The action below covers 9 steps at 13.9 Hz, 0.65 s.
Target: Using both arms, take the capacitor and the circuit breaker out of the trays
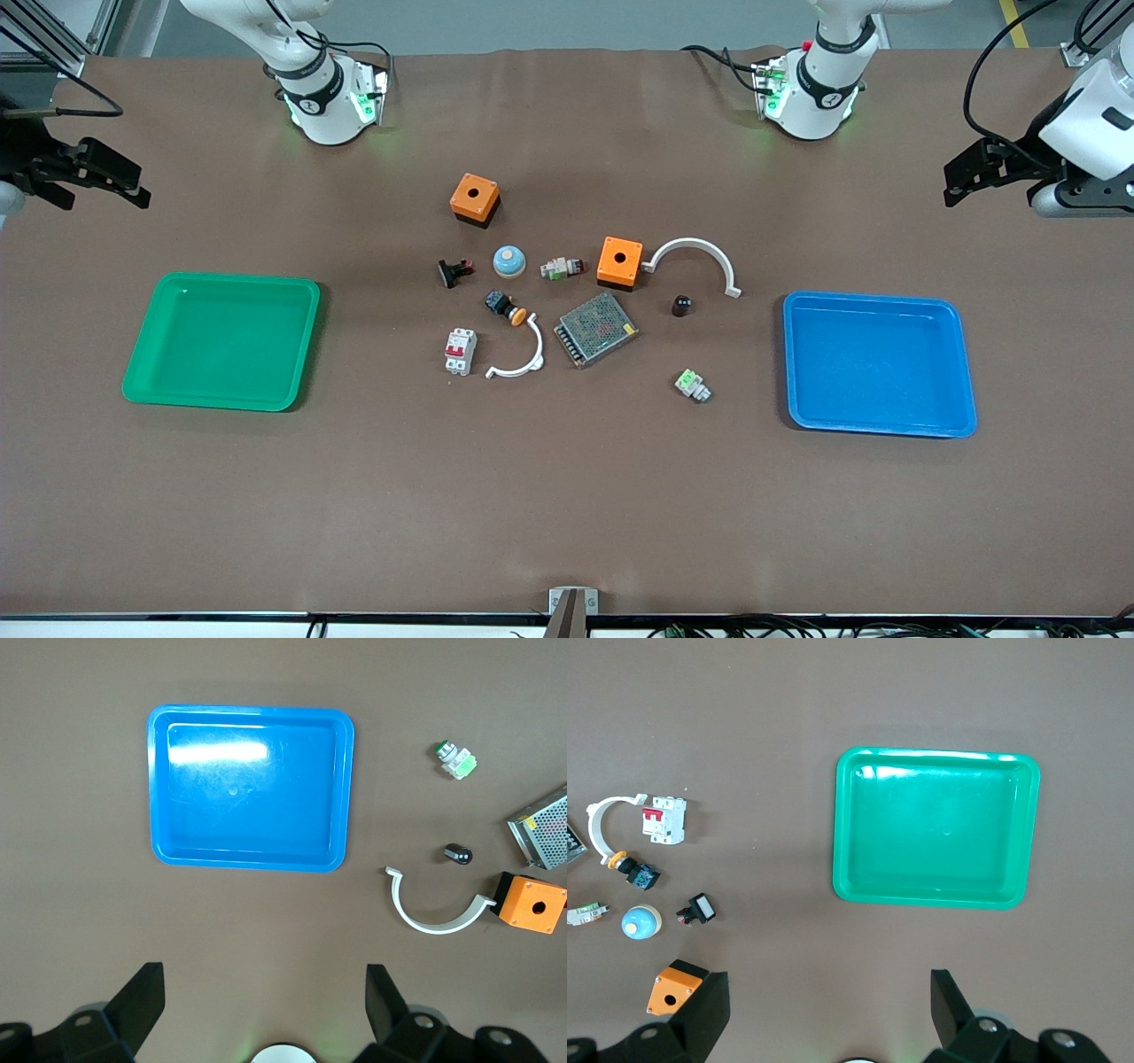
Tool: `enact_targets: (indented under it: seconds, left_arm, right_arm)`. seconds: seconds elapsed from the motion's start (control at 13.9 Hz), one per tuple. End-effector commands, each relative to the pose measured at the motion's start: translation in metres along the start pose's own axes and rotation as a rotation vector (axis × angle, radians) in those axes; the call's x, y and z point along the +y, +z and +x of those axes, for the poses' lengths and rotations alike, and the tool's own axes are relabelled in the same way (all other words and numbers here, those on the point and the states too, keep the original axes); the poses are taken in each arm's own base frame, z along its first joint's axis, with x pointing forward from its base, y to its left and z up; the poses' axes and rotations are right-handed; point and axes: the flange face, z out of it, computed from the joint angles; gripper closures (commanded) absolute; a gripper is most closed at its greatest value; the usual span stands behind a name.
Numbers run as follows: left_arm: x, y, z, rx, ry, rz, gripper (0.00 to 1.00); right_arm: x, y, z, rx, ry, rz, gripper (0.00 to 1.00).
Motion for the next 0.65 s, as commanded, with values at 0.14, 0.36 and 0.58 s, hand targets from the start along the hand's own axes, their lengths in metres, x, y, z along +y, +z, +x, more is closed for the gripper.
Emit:
enact_targets:
  seconds: [0.14,0.36,0.58]
  left_arm:
    - [0.001,-0.006,0.009,0.020,0.016,0.011,0.00]
    - [0.003,-0.005,0.011,0.018,0.018,0.005,0.00]
    - [0.002,-0.010,0.012,0.029,0.016,0.005,0.00]
  right_arm:
    - [0.000,-0.006,-0.005,0.008,-0.007,0.006,0.00]
    - [0.000,-0.007,-0.004,0.017,-0.008,0.007,0.00]
    - [-0.001,-0.008,-0.003,0.034,-0.011,0.006,0.00]
